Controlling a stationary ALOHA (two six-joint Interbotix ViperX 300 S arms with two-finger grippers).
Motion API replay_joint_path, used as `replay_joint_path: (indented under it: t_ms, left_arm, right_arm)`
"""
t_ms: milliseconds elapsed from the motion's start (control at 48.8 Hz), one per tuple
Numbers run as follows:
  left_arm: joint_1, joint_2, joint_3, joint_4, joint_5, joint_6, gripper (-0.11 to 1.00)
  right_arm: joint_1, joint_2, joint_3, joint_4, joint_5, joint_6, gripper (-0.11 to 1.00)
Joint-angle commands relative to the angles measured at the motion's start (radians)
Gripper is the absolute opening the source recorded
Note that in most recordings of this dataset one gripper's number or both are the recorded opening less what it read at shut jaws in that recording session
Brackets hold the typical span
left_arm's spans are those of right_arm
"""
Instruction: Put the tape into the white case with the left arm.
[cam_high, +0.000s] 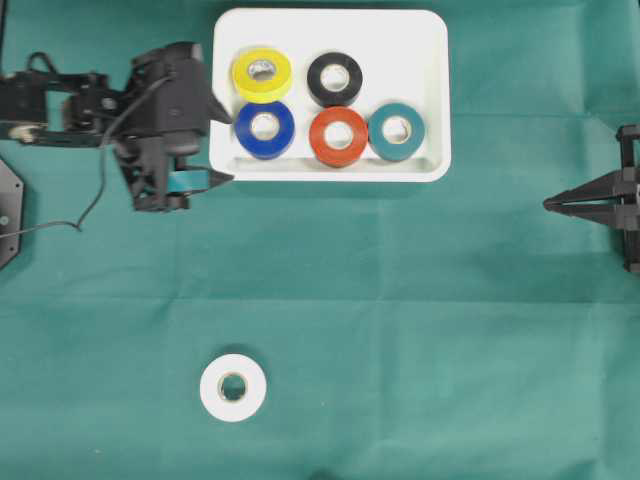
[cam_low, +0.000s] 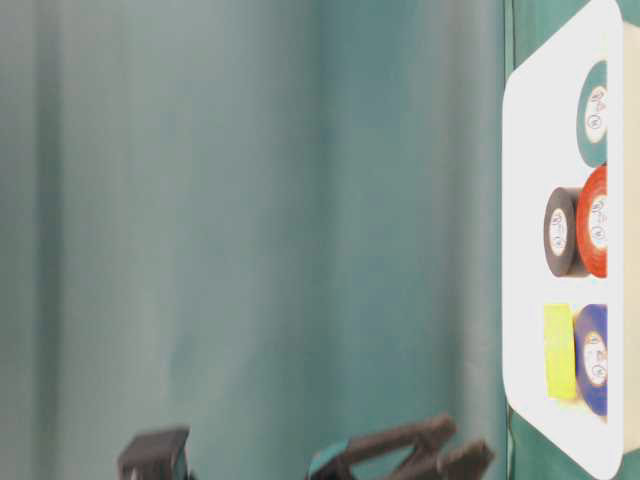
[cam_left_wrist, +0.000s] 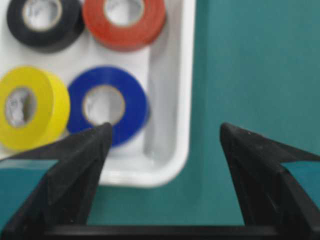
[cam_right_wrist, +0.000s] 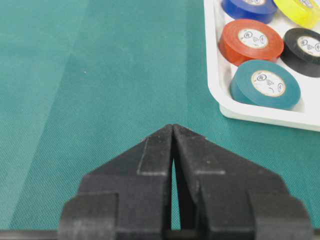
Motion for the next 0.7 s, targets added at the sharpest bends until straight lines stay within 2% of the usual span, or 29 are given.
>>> replay_joint_path:
  t_ms: [0, 328, 676]
  left_arm:
    - [-0.005, -0.061, 0.026, 0.000, -0.017, -0.002, 0.86]
    - [-0.003, -0.239, 0.172, -0.002, -0.038, -0.003, 0.86]
    - [-0.028, -0.258, 0.199, -0.003, -0.049, -0.012, 0.86]
  right_arm:
    - [-0.002, 0.008, -0.012, 0.000, -0.009, 0.002, -0.09]
    - [-0.002, 0.008, -0.012, 0.000, -0.009, 0.002, -0.09]
    - [-0.002, 0.008, -0.012, 0.000, -0.009, 0.002, -0.09]
